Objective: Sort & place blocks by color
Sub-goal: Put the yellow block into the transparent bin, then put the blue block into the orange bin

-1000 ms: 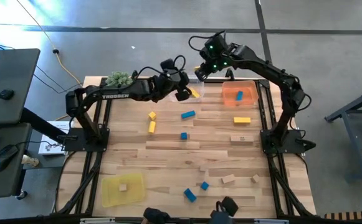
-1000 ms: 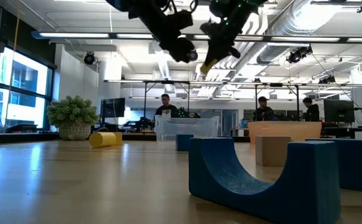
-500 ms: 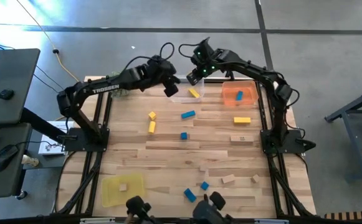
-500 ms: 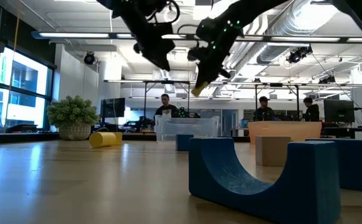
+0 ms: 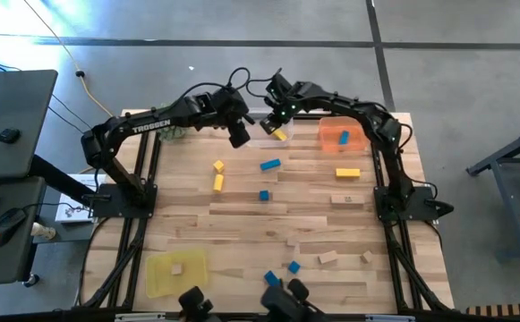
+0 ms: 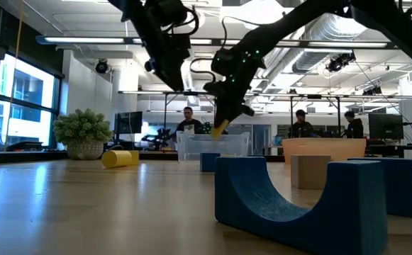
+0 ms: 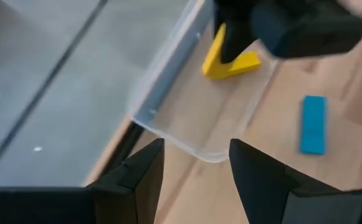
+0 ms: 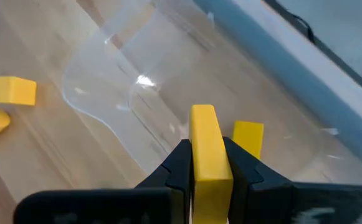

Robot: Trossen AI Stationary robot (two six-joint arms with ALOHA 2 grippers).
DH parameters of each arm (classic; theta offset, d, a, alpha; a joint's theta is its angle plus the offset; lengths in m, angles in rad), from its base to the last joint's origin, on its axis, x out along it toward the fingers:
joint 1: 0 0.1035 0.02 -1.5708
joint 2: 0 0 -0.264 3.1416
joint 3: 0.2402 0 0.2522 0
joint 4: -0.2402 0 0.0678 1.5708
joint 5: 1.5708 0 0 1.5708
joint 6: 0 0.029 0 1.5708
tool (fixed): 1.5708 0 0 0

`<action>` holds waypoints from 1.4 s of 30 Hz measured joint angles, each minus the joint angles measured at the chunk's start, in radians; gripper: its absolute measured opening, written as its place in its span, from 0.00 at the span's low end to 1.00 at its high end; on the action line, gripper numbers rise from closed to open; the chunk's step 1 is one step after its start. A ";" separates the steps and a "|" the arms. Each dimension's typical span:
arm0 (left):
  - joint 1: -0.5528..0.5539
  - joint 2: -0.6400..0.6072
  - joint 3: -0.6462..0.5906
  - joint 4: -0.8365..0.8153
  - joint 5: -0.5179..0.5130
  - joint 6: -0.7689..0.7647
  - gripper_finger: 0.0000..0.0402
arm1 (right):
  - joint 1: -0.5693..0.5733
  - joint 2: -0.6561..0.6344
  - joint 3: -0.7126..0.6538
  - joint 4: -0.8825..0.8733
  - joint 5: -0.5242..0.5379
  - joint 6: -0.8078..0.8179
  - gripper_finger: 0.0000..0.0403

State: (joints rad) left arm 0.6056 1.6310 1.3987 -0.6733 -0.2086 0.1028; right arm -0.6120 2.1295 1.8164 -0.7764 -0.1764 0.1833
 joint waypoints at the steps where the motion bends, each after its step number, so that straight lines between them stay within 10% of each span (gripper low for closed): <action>1: 0.000 0.000 0.000 -0.005 0.027 -0.014 0.42 | 0.002 0.009 0.000 0.001 0.000 0.000 0.09; 8: -0.006 0.000 0.000 -0.038 0.196 -0.024 0.42 | 0.017 0.063 0.000 0.004 -0.039 0.003 0.09; 42: -0.011 -0.013 -0.001 -0.093 0.198 0.057 0.42 | 0.072 -0.013 0.002 -0.085 -0.094 0.116 0.27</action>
State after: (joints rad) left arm 0.5941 1.6176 1.3975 -0.7659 -0.0109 0.1602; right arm -0.5402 2.1164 1.8187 -0.8619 -0.2707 0.2992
